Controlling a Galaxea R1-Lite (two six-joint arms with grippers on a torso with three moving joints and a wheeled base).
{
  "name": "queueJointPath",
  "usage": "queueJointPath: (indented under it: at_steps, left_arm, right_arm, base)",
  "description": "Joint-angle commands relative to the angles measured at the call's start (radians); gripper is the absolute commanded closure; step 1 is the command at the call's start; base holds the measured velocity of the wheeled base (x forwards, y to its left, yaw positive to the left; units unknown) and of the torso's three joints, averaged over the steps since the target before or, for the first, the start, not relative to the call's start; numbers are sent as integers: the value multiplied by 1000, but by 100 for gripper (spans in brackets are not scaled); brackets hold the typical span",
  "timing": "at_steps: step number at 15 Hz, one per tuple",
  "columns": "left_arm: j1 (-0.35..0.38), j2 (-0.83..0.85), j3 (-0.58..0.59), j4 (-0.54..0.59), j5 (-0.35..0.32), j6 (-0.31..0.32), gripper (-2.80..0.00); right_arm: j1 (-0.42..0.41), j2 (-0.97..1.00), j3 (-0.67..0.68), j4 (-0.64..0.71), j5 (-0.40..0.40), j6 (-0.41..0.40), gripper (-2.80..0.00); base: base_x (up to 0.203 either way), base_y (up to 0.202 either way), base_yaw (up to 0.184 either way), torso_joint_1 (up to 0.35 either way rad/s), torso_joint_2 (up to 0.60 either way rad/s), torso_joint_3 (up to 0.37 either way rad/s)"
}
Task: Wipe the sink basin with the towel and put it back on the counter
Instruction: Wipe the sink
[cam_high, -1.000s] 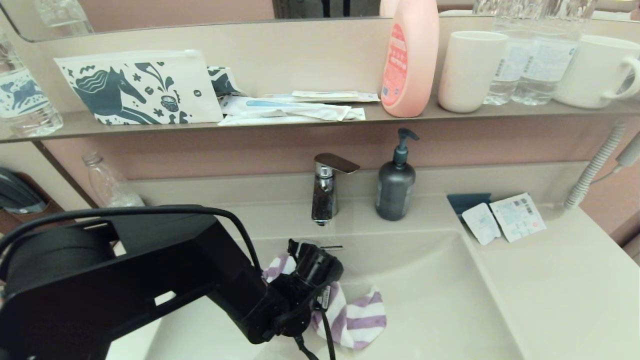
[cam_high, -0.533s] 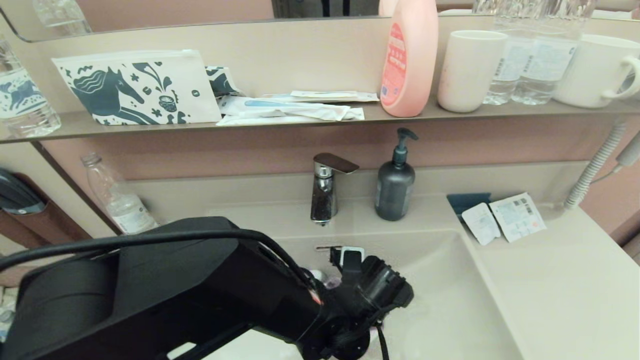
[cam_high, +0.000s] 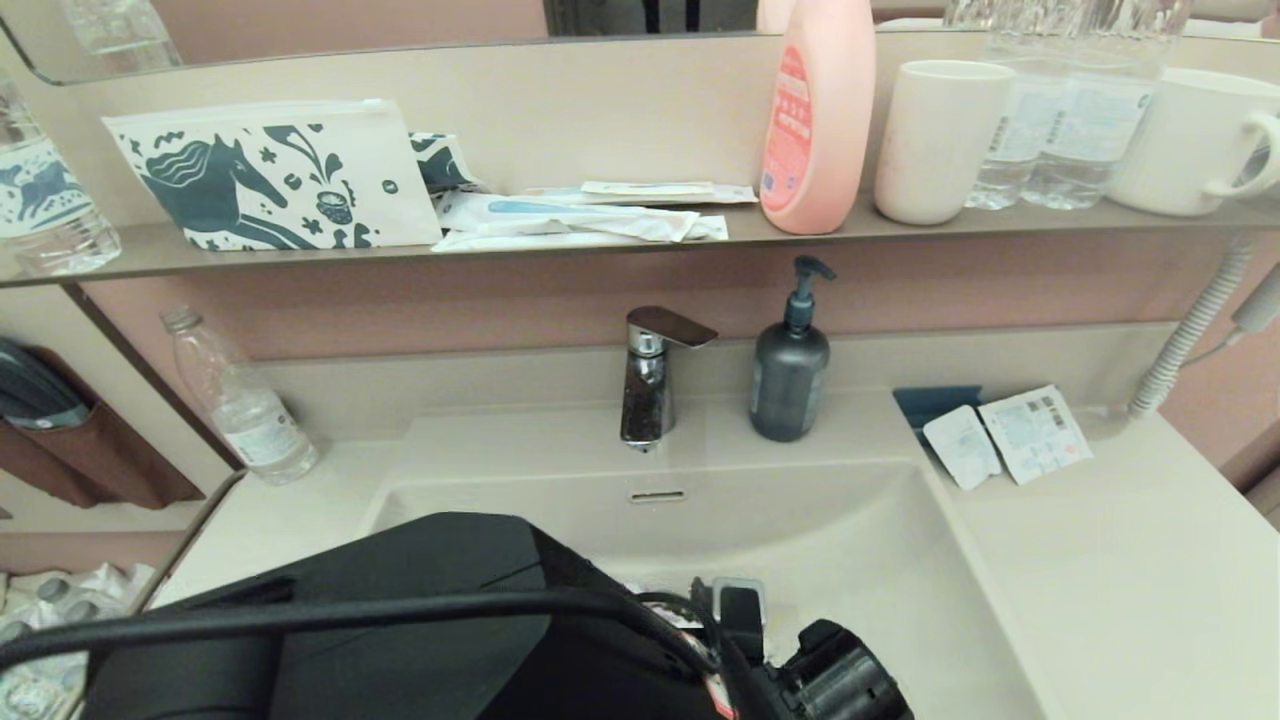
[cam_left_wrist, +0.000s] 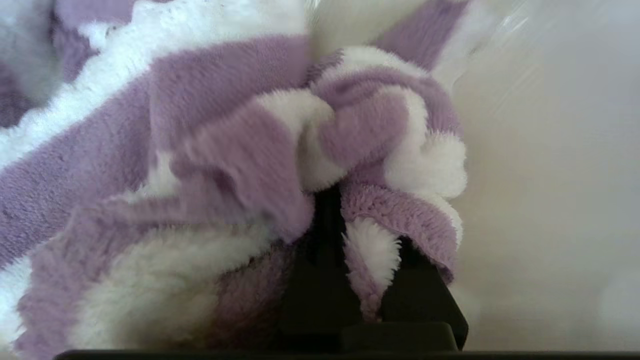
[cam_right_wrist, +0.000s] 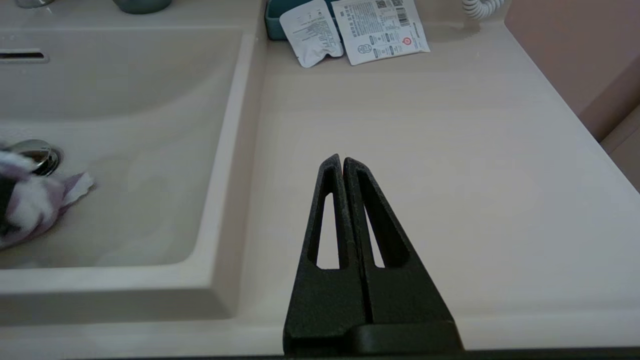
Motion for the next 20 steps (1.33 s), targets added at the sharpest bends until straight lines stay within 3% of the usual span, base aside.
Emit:
queueJointPath:
  at_steps: [1, 4, 6, 8, 10, 12, 16, 20]
  left_arm:
    - [-7, -4, 45, 73, -35, -36, 0]
    - [33, -14, 160, 80, -40, -30, 0]
    - [103, -38, 239, 78, -56, 28, 0]
    - [184, -55, 266, 70, -89, 58, 0]
    - [180, -48, 239, 45, -97, 60, 0]
    - [118, -44, 133, 57, -97, 49, 0]
    - [-21, 14, -224, 298, -140, -26, 0]
    - [-61, 122, -631, 516, -156, -70, 0]
  right_arm:
    - [0, 1, 1, 0, 0, 0, 0]
    - [0, 1, 1, 0, 0, 0, 0]
    - [0, 1, 0, 0, 0, -1, 0]
    - [0, 1, 1, 0, 0, -1, 0]
    - [0, 1, 0, 0, 0, -1, 0]
    - [0, 1, 0, 0, 0, -1, 0]
    - [0, 1, 1, 0, 0, 0, 0]
    - [0, 1, 0, 0, 0, -1, 0]
  base:
    - [0, 0, 0, 0, 0, 0]
    - [0, 0, 0, 0, 0, 0]
    - [0, 0, 0, 0, 0, 0]
    - [0, 0, 0, 0, 0, 0]
    - [0, 0, 0, 0, 0, 0]
    - [0, 0, 0, 0, 0, 0]
    - [0, 0, 0, 0, 0, 0]
    - [0, 0, 0, 0, 0, 0]
